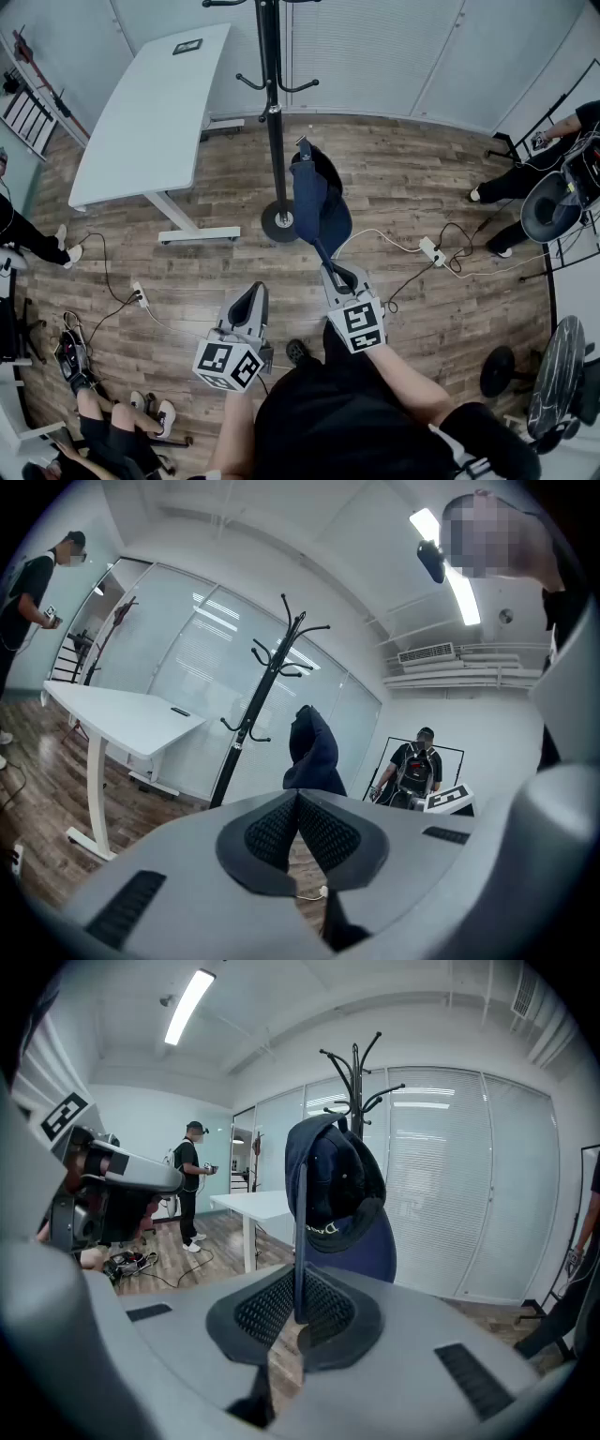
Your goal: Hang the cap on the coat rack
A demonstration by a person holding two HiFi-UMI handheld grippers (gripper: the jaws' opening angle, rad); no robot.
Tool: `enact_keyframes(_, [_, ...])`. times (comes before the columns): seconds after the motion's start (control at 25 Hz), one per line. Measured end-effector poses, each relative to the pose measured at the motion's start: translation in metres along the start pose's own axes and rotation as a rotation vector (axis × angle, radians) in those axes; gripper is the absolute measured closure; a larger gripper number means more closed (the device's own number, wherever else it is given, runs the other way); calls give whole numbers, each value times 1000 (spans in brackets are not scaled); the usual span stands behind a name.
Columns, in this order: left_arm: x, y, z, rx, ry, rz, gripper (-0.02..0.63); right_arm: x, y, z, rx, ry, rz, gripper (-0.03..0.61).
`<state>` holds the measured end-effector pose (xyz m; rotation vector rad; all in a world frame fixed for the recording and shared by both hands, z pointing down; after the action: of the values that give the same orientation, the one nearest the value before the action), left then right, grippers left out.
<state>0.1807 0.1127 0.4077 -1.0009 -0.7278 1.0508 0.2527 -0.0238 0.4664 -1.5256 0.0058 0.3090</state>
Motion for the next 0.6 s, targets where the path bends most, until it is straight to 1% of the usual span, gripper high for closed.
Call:
enact_keyframes(0.12, [0, -2, -5, 0, -3, 1, 598, 3, 3, 2, 6, 11, -3, 534])
enact_keyframes(0.6, [16, 9, 0, -4, 0, -31, 598, 4, 15, 23, 40, 55, -23, 534])
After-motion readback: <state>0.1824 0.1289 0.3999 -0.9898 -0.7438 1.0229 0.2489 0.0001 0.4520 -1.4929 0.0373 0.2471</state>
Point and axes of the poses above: the fingertips, and each gripper's own axes: x backward along the fingers, z to its left, y out of its top, the point moved 2 cm from there along x, backward along the fingers, and after that the axes turned 12 degrees about -z, right-handed, at the moved point
